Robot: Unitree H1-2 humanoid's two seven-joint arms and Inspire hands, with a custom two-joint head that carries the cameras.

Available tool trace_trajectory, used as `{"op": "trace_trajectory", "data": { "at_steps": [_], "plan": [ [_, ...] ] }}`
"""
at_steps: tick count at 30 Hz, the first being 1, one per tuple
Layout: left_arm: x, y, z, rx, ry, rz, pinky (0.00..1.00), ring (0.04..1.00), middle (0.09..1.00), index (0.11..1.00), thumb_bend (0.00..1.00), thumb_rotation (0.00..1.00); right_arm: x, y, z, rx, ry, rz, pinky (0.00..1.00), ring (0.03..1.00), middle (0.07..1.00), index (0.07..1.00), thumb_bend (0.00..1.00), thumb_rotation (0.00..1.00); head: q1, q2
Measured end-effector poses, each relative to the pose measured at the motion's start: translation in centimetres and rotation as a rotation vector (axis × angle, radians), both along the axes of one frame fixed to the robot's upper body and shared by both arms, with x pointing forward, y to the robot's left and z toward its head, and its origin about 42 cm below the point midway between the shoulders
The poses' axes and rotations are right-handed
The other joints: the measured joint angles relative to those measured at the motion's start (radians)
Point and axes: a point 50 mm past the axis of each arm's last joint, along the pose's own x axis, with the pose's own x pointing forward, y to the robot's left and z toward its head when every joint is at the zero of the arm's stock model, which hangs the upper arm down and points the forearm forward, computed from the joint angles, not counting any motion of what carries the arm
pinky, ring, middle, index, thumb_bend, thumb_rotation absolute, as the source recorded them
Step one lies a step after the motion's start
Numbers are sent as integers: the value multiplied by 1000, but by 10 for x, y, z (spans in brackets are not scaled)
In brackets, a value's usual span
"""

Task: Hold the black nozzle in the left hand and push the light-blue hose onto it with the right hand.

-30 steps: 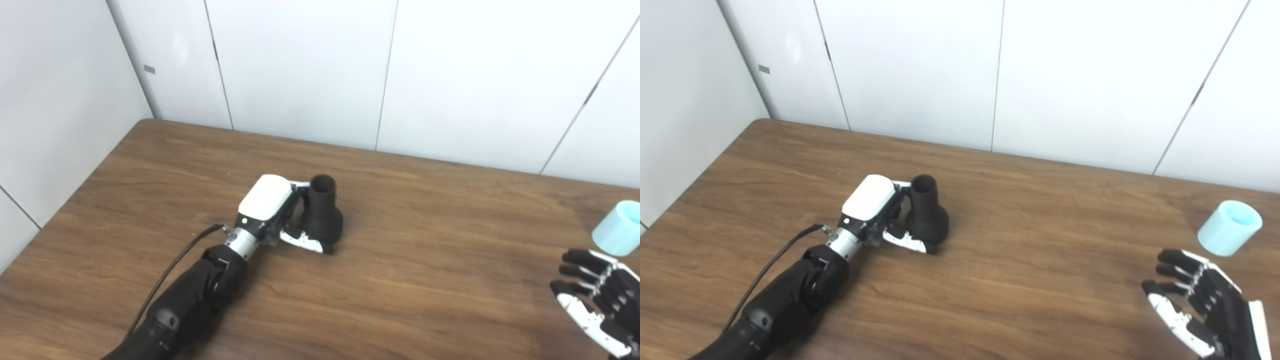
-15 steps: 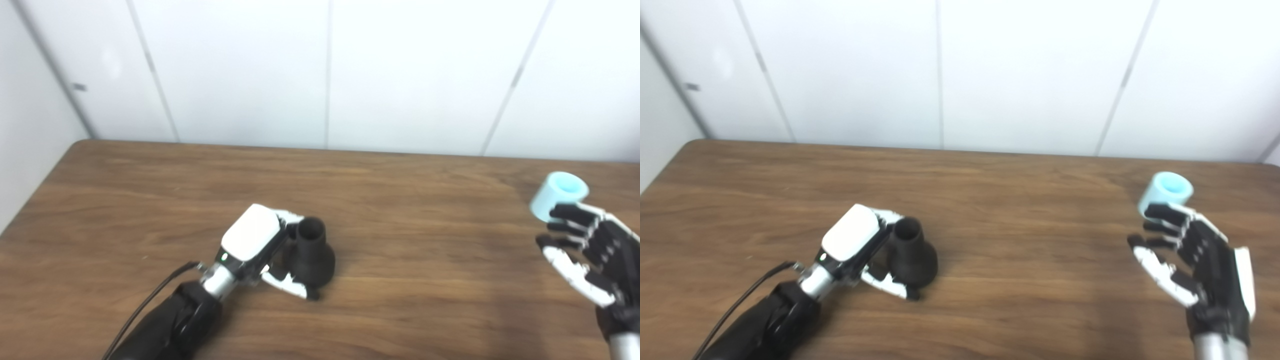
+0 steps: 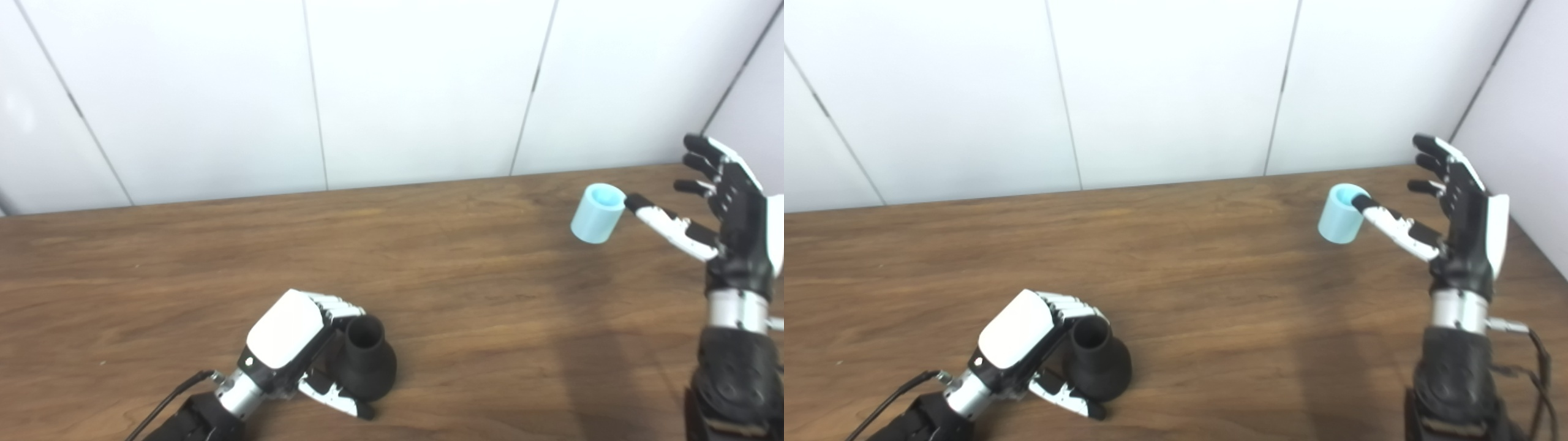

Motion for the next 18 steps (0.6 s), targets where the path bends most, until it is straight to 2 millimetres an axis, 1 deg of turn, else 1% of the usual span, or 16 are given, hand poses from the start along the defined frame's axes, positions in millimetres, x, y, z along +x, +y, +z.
{"op": "trace_trajectory", "data": {
  "at_steps": [1,2,5,7,8,9,11,13,15,16,18],
  "plan": [
    [0,-1,0,2,-1,-8,404,495,487,482,523,0,5,-3,-1,-5,3,-13,705,820,830,822,751,308,-3,0],
    [-1,-2,0,3,-1,-17,406,493,487,482,523,0,10,-4,-2,-12,2,-23,731,847,857,851,776,307,-35,-8],
    [-3,-4,-1,2,-8,-46,404,492,486,484,523,0,29,-9,-7,-27,34,-41,752,869,884,881,829,358,-68,-12],
    [-3,-5,0,-10,-13,-54,402,489,486,482,523,0,39,-11,-8,-33,55,-47,827,918,929,938,856,373,-97,-17],
    [-3,-5,0,-14,-17,-58,402,489,486,482,523,0,45,-12,-10,-29,65,-46,846,929,939,951,864,376,-98,-17],
    [-3,-5,1,-19,-20,-61,401,489,486,483,523,0,52,-13,-12,-21,83,-46,877,951,964,980,878,402,-107,-18],
    [-3,-4,1,-24,-24,-63,398,489,486,482,523,0,61,-13,-17,-19,132,-43,899,973,989,997,895,431,-121,-23],
    [-4,-5,1,-24,-28,-69,398,491,487,481,523,0,69,-14,-23,-29,187,-33,910,985,998,1000,909,433,-124,-25],
    [-4,-4,1,-27,-28,-72,405,494,488,480,523,0,77,-17,-29,-17,233,-39,914,989,1000,1000,905,412,-127,-25],
    [-4,-4,1,-30,-28,-73,407,495,488,480,523,0,81,-18,-31,-14,246,-40,903,984,1000,1000,902,401,-127,-25],
    [-4,-3,1,-32,-25,-76,410,495,487,481,523,0,87,-18,-33,-20,266,-35,877,967,1000,998,912,409,-129,-25]
  ]
}}
